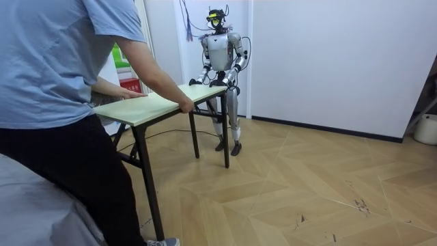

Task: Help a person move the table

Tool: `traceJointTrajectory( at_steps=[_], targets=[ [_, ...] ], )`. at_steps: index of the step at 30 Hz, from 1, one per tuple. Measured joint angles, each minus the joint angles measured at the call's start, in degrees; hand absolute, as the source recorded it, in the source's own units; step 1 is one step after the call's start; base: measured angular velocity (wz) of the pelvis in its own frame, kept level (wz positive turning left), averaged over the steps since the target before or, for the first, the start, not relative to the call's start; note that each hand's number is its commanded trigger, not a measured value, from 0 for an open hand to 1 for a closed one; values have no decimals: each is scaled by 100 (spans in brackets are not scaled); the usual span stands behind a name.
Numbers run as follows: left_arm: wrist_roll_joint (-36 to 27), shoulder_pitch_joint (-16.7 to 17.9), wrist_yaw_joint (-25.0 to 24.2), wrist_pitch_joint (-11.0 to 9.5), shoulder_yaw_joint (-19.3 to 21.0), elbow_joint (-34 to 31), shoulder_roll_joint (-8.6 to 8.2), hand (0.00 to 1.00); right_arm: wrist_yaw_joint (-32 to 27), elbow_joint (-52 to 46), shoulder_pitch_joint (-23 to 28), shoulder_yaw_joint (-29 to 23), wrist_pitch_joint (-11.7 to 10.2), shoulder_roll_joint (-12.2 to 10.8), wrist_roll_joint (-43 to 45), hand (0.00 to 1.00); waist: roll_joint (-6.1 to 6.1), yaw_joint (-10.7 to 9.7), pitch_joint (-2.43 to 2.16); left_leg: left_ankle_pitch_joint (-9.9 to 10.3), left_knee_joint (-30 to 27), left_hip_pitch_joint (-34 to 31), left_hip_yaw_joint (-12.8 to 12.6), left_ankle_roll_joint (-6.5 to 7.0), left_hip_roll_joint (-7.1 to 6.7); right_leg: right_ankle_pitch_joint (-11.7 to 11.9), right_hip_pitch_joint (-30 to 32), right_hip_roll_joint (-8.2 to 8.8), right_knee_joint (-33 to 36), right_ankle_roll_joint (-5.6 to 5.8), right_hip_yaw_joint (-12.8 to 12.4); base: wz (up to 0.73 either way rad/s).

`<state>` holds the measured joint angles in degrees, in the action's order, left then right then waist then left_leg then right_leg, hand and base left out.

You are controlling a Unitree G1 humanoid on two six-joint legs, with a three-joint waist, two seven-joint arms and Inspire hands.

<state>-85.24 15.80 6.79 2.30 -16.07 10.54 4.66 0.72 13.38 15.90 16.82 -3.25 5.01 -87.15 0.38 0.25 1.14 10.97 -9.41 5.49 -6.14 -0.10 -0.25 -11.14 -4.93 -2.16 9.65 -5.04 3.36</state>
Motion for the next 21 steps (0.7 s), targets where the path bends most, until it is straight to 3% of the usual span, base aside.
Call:
traceJointTrajectory(
  at_steps=[13,21],
  targets=[
    [347,16,-22,-78,9,-94,-58,100,3,-80,-1,-4,-44,-13,48,100,-48,32,24,0,-1,-43,-4,0,-6,-1,36,5,-6,1,21,0],
    [793,302,-329,-223,13,-467,-130,100,24,-680,310,-23,-78,-16,215,100,-68,4,-55,0,-12,-177,23,0,3,1,105,12,23,0,130,5]
  ],
)
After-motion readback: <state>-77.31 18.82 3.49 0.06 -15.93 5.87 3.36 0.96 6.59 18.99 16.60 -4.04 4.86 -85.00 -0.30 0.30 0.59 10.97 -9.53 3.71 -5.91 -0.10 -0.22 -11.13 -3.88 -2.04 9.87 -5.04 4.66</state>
